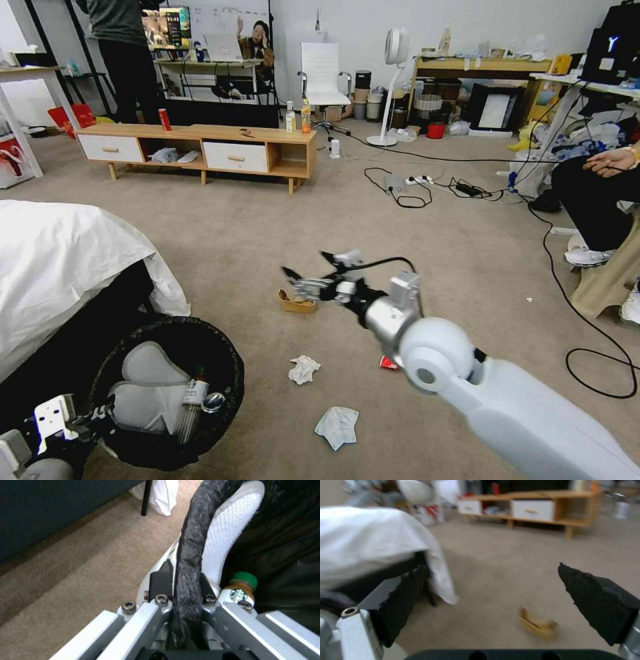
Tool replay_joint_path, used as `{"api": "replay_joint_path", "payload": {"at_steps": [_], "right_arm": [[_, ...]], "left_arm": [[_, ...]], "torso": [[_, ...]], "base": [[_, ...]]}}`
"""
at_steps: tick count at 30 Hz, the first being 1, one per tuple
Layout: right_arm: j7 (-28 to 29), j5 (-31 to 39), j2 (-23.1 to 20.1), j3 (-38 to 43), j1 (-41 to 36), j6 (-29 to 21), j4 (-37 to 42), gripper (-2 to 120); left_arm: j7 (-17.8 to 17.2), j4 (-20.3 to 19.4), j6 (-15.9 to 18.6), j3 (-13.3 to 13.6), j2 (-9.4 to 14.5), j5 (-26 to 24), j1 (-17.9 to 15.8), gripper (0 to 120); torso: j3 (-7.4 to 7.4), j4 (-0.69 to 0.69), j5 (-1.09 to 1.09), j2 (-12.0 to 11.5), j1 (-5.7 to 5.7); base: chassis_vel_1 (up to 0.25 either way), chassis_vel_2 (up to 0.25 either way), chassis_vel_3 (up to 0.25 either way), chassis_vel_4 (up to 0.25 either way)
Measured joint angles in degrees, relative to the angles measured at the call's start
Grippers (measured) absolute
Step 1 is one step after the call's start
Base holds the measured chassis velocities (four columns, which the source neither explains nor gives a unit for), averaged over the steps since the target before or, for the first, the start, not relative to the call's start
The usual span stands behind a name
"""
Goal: Pick up the trash bin and place the garbage on the floor into it.
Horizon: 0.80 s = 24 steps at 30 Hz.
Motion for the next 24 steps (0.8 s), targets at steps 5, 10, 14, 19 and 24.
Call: {"api": "replay_joint_path", "payload": {"at_steps": [5, 10, 14, 19, 24], "right_arm": [[2.3, 0.0, -3.7, 3.5, -6.1, -4.1, 0.7, 100], [5.2, 1.9, -4.7, 3.2, -10.0, -9.0, 2.0, 100], [6.5, 2.9, -4.8, 2.3, -11.3, -11.1, 2.2, 100], [9.8, 8.2, -4.4, -2.0, -12.8, -17.0, 1.6, 100], [11.4, 12.6, -1.9, -6.3, -12.1, -20.1, -1.4, 100]], "left_arm": [[0.7, 0.4, 0.0, 0.0, 0.0, 0.5, 0.4, 3], [0.7, 0.4, 0.0, -0.1, -0.4, 0.7, 0.6, 3], [0.8, 0.3, 0.0, -0.1, -0.4, 0.8, 0.7, 3], [0.8, 0.3, 0.0, 0.0, -0.7, 1.0, 0.7, 3], [1.0, 0.3, 0.0, 0.4, -1.3, 1.6, 0.8, 3]], "torso": [[0.0, -0.04, 0.0, 0.0, 0.0], [0.0, -0.02, -0.01, 0.0, 0.0], [0.0, -0.03, -0.01, 0.0, 0.0], [0.0, -0.03, -0.02, 0.0, 0.0], [0.0, -0.03, -0.02, 0.0, 0.0]], "base": [[0.0, 0.0, 0.0, 0.0], [0.0, 0.0, 0.0, 0.0], [0.0, 0.0, 0.0, 0.0], [0.0, 0.0, 0.0, 0.0], [0.0, 0.0, 0.0, 0.0]]}}
